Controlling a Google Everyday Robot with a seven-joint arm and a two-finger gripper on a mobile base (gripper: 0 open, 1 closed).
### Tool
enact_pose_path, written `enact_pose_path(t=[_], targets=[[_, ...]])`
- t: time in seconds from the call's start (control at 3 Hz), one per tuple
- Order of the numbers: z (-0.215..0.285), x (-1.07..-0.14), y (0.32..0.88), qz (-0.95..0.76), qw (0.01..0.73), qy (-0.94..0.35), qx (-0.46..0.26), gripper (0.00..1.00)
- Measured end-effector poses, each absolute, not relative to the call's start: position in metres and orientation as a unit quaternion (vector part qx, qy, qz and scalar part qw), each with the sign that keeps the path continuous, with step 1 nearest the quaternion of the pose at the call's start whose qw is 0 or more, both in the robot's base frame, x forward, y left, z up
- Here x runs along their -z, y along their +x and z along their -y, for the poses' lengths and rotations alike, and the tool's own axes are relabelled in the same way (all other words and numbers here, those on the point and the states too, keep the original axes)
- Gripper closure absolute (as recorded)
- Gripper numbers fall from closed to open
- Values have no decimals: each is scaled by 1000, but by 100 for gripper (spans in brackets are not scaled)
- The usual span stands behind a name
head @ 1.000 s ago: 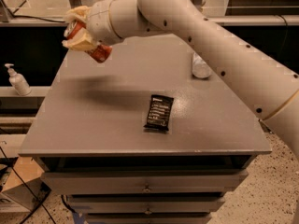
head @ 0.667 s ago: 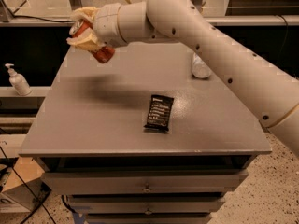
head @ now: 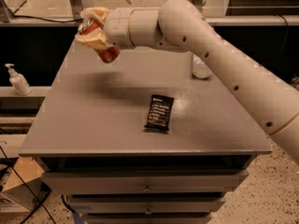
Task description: Place coke can upright
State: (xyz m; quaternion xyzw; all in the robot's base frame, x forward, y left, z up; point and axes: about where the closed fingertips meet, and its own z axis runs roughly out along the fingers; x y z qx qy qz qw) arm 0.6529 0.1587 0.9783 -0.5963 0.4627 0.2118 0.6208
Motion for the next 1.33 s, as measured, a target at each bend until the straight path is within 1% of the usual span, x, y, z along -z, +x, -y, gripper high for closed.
enact_pose_path(t=[0.33, 1.0, 1.33], targets=[[-133, -970, 663, -486, 635, -560, -215, 100], [-128, -969, 662, -494, 644, -544, -211, 100], [-116, -966, 662, -499, 663, -517, -211, 100]])
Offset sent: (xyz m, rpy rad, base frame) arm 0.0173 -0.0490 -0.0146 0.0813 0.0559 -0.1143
